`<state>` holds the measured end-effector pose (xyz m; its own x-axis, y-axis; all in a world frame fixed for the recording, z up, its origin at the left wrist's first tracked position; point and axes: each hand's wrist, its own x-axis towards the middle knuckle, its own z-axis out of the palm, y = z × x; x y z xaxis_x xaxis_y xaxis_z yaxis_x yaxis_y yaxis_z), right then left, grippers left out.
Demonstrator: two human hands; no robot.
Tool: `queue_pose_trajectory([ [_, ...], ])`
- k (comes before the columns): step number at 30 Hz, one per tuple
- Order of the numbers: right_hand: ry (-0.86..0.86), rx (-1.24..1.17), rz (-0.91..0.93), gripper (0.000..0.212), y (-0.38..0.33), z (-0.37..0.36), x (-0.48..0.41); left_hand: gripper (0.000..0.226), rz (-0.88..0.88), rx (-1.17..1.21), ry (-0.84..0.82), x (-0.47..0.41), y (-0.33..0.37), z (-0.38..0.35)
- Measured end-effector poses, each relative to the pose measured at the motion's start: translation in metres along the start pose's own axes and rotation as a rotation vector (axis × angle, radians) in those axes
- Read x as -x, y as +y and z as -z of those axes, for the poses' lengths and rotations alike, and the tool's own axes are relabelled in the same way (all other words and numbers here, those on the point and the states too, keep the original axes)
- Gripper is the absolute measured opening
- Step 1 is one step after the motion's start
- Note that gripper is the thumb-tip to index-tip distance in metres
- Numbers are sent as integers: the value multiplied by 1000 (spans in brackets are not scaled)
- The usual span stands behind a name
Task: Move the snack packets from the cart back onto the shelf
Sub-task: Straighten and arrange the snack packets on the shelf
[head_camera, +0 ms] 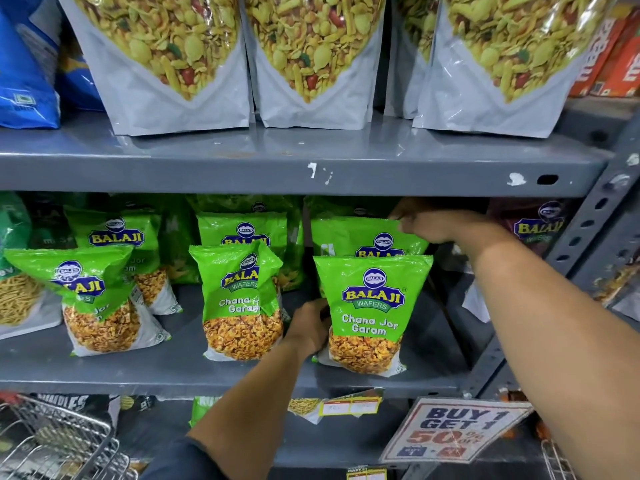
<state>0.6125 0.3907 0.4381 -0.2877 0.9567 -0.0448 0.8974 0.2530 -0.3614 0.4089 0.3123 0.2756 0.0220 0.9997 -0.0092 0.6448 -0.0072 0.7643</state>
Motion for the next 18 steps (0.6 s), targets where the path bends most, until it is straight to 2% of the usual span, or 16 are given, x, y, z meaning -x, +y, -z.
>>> queue_pose_trajectory([
  [4,218,67,-31,36,-3,-8,9,24,16,4,7,1,1,-1],
  [6,258,6,-2,41,-12,-10,15,25,40,29,10,4,0,-1],
  [9,256,-24,95,36,-38,-12,22,33,81,123,38,19,-12,0],
  [11,217,-9,154,34,-62,-16,26,24,87,117,154,45,-24,3],
  [13,135,-20,215,35,-89,-22,26,16,39,154,365,79,-39,12],
  [16,68,7,283,33,-122,-37,18,31,67,70,641,109,-76,41],
  [18,53,84,315,41,-138,-50,7,47,186,-122,672,99,-108,67],
])
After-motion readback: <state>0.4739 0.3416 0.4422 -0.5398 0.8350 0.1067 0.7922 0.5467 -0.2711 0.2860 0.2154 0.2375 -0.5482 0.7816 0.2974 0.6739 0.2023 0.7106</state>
